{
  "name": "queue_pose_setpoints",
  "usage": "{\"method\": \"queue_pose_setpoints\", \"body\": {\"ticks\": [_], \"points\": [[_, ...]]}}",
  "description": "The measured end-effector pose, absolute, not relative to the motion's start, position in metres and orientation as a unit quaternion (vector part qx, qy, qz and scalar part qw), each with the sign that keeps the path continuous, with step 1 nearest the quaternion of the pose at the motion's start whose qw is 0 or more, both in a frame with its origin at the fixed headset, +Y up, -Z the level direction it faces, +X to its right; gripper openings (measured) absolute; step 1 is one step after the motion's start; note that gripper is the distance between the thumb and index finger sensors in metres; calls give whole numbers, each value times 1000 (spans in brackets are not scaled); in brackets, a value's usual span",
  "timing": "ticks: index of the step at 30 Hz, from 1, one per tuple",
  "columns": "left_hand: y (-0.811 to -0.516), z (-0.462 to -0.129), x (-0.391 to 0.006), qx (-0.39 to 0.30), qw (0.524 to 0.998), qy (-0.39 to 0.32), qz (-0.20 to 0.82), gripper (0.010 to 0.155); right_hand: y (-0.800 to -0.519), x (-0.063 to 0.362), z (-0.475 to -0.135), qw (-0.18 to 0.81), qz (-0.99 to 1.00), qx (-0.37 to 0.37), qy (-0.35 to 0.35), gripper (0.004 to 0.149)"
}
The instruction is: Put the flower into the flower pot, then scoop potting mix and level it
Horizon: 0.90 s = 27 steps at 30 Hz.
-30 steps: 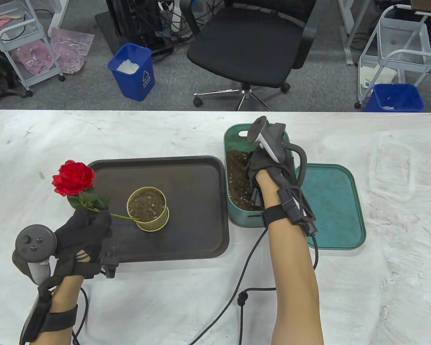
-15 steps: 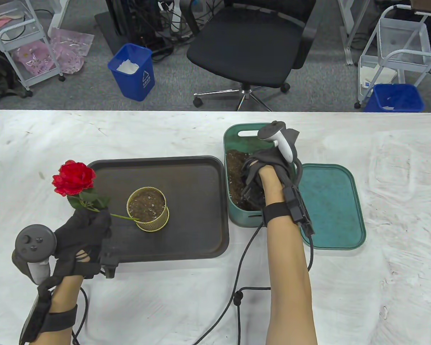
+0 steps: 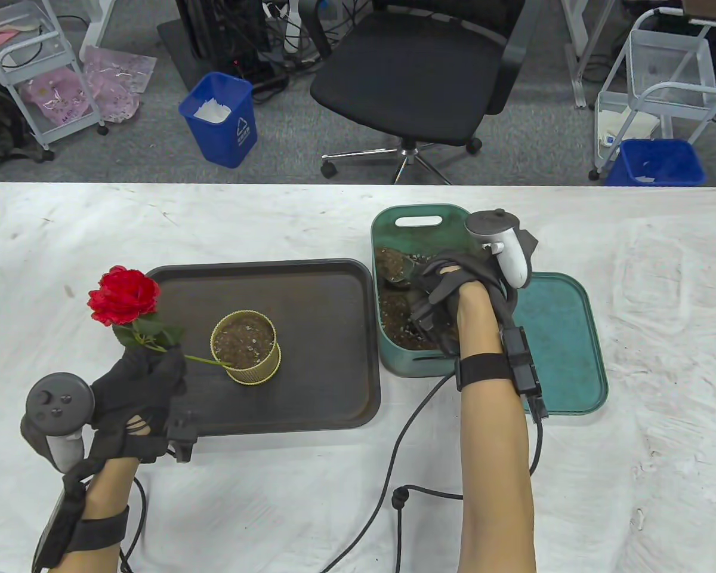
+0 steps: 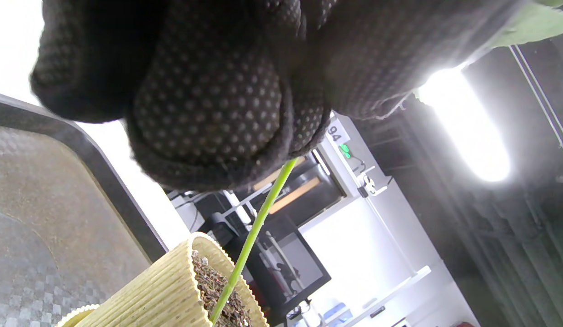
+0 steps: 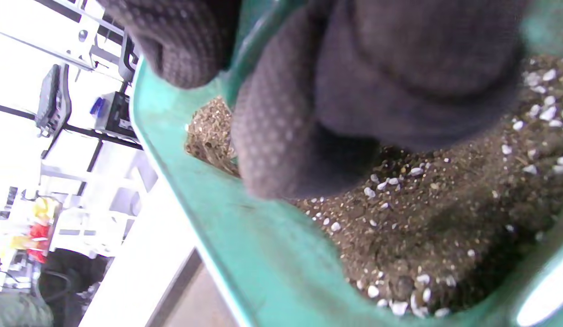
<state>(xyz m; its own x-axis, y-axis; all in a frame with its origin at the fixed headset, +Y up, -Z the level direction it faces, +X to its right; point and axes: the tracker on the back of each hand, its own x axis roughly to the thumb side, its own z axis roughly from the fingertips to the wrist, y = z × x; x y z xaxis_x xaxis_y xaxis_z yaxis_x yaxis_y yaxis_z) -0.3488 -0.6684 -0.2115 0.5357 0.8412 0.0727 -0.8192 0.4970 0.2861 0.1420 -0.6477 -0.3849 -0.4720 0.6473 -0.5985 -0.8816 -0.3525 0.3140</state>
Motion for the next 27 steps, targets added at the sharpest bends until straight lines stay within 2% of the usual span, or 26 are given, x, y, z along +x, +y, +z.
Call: {"method": "queue_pose_setpoints", "body": {"ticks": [12,18,22,27], "points": [[-668,-212,-348,144,866,34,477,45,-634,162,-347,557,761,-217,253,55],[-669,-211,-349,146,865,38,479,45,-627,170,-333,566,765,-202,230,55],[-669,-211,-348,146,865,37,478,45,-620,165,-323,575,764,-180,228,55],[-669,-211,-348,145,865,36,479,45,-607,140,-309,582,769,-120,236,54]]}}
